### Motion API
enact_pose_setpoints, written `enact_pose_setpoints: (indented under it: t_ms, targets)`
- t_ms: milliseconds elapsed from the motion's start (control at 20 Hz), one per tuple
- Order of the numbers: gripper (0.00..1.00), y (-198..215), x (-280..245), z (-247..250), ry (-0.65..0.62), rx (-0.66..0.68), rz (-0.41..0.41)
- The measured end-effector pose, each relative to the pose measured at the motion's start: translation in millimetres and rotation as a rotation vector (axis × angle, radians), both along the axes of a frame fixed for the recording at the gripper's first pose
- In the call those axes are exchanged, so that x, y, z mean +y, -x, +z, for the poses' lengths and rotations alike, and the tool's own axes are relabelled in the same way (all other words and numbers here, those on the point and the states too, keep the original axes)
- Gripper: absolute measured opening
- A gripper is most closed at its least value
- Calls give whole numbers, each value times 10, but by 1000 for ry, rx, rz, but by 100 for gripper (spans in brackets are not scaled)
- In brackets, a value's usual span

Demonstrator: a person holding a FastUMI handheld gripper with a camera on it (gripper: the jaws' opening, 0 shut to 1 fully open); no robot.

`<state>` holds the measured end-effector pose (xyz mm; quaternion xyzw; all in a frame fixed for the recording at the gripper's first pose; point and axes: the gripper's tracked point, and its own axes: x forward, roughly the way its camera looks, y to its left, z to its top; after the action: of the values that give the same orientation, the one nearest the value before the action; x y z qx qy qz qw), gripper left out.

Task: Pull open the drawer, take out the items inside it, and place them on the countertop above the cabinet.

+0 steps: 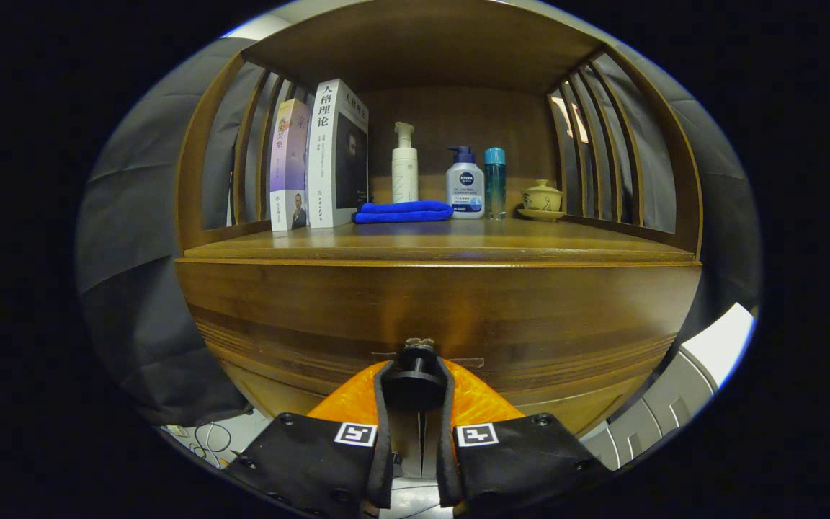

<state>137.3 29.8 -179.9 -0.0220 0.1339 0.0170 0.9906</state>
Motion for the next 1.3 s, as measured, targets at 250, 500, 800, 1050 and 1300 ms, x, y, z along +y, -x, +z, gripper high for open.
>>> enact_pose_setpoints:
  t_ms: [250,500,800,1050,1300]
  targets:
    - [26,21,12,2,8,-2,-8]
    - [26,210,13,0,4,-10,-17]
    - [26,460,-9,-5,17,-26,-21]
    - [26,697,8,-15,-7,-43,-29]
    - [26,954,24,-6,49,-68,-29]
